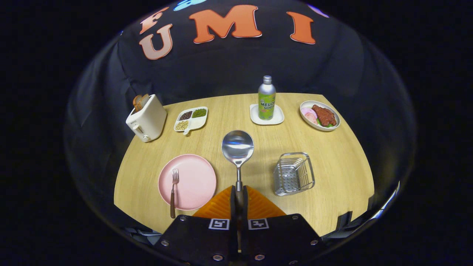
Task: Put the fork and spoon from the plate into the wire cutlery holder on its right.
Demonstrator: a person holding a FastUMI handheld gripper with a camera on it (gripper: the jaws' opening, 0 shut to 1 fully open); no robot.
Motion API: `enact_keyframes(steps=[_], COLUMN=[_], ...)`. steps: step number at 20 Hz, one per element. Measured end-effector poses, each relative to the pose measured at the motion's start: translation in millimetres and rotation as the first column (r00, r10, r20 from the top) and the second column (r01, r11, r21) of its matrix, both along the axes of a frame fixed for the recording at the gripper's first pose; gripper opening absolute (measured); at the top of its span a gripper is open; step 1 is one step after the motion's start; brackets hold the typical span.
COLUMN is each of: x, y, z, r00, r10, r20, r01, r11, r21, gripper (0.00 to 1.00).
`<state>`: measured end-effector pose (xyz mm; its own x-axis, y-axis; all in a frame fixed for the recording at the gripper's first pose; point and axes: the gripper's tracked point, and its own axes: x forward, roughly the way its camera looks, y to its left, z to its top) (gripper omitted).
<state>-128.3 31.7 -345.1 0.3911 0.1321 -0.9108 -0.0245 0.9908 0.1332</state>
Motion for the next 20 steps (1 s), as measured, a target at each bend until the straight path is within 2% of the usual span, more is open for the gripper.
enact_keyframes(steps=[4,8,14,20], x=[-7.8,-15.1,-25.5,-13.4], y=[-45.0,-78.7,-97.7,-99.2], z=[-11.3,-27.8,-55.5,-62.1], r00=[0.998,0.993,0.984,0.982], r10=[-0.038,-0.045,-0.022,-0.017], r20=[-0.054,-0.112,-0.177,-0.186], r01=[0.036,0.037,0.001,-0.001], r11=[0.999,0.997,0.993,0.995], r21=[-0.037,-0.072,-0.121,-0.096], gripper=[0.04,0.04,0.04,0.09])
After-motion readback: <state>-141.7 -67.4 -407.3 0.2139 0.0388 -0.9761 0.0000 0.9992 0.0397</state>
